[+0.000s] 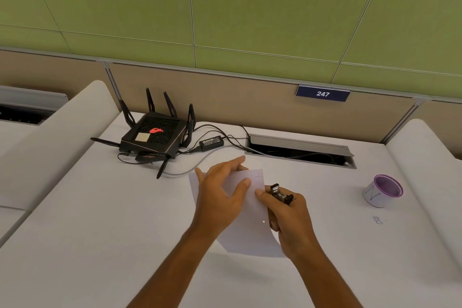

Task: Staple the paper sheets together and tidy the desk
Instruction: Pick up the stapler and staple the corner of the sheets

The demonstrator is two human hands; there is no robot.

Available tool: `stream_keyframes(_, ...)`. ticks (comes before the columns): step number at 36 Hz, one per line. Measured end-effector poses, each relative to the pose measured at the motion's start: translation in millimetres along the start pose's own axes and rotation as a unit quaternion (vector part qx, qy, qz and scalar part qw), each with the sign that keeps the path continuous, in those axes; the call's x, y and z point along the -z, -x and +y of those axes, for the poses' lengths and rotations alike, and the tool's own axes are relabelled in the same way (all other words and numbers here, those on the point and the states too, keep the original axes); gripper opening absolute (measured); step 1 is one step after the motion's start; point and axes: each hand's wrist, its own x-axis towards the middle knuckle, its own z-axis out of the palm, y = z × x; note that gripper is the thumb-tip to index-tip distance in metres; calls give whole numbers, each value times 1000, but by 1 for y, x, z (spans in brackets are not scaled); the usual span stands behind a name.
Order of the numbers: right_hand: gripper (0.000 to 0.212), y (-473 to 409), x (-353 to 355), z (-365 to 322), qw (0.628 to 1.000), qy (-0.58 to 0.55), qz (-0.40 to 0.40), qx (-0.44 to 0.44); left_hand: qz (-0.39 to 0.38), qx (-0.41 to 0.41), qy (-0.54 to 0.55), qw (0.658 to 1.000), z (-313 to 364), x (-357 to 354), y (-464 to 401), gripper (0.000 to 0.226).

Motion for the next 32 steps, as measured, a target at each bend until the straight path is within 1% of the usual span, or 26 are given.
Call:
stream_keyframes(4,23,3,1,-6,999,-26,-25,-21,-35,-10,-53,998,12,12,-8,51)
stream_keyframes(7,20,5,-1,-11,999,-35,-31,-27,-61,-3,-52,997,19,15,-11,54)
stream_keyframes(10,20,6,-3,-13,999,-25,-37,-18,-69,-1,-37,997,25,16,-13,52)
stream_keyframes(13,18,8,-5,-13,999,-15,-40,-15,-65,3,-26,998,28,14,-13,46)
stream_keyframes(18,19,7,-5,-9,999,-3,-33,-23,-51,10,-11,999,29,10,-14,47)
stream_keyframes(24,17,8,-5,-12,999,-12,-27,-24,-24,-4,1,1000,27,8,-10,43)
stream_keyframes(26,17,6,-5,-12,999,-15,-17,-26,1,-18,2,1000,25,5,-8,50)
stream_keyframes(30,17,1,-6,-11,999,-37,20,-25,26,-43,-24,998,18,-2,4,83)
stream_keyframes(32,17,-2,-7,-10,998,-42,44,-24,19,-35,-17,999,12,-6,16,92)
